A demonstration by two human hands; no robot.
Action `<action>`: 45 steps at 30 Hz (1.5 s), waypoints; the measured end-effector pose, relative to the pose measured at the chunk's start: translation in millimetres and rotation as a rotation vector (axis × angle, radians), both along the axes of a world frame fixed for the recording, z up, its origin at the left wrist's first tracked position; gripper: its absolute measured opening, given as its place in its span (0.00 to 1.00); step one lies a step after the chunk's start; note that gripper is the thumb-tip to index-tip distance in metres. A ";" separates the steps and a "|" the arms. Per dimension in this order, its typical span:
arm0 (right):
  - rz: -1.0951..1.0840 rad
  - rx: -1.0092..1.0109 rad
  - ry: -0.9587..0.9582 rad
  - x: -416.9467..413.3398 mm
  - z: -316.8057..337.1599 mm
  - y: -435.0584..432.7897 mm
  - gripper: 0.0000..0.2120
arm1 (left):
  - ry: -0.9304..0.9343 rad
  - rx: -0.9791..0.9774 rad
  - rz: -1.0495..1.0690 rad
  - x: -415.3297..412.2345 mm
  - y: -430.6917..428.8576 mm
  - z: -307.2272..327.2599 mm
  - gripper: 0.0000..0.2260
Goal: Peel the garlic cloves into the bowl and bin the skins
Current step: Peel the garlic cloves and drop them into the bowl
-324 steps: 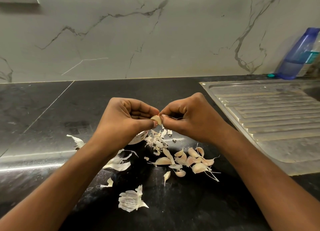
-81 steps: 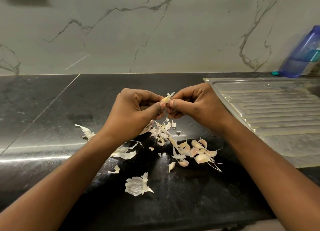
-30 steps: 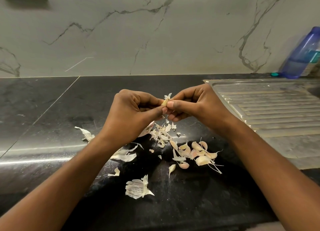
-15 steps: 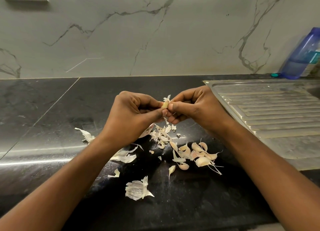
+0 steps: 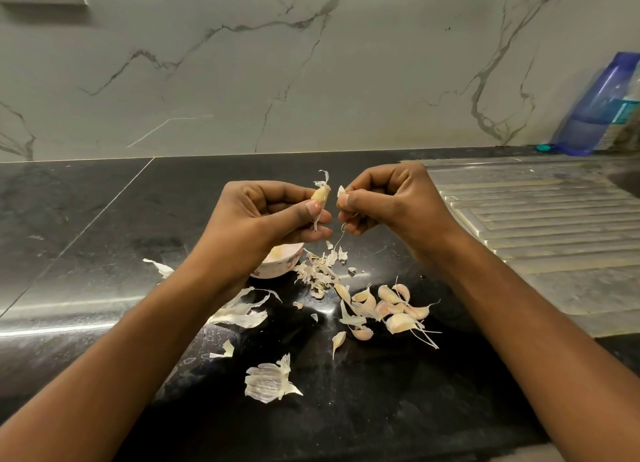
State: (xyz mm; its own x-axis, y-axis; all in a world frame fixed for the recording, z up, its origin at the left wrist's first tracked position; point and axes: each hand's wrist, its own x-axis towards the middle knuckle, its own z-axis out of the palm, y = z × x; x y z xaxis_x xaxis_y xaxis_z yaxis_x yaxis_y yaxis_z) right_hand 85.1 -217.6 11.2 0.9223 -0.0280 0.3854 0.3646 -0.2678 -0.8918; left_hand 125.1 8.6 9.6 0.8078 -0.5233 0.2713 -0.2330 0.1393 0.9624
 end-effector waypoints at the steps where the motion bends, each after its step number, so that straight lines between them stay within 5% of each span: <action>1: 0.012 -0.001 0.005 -0.6 0.7 0.2 0.05 | -0.009 0.005 0.002 0.0 0.0 -0.1 0.14; 13: 0.109 0.016 0.074 -1.5 3.0 2.7 0.13 | -0.239 0.125 0.102 -1.2 -0.8 -1.9 0.09; 24: 0.035 -0.043 -0.013 -0.2 -3.0 3.3 0.02 | -0.145 0.096 0.044 -3.2 -1.1 0.0 0.14; 31: -0.060 -0.025 -0.023 4.0 -1.1 -6.0 0.05 | -0.015 0.078 -0.049 -2.9 -1.0 1.7 0.12; 42: 0.135 -0.095 0.092 0.2 2.6 -9.4 0.04 | -0.154 0.143 0.065 1.1 -0.1 -3.1 0.10; 45: 0.136 -0.061 0.123 0.0 3.4 -9.2 0.11 | -0.176 0.165 0.064 1.2 -0.8 -3.5 0.10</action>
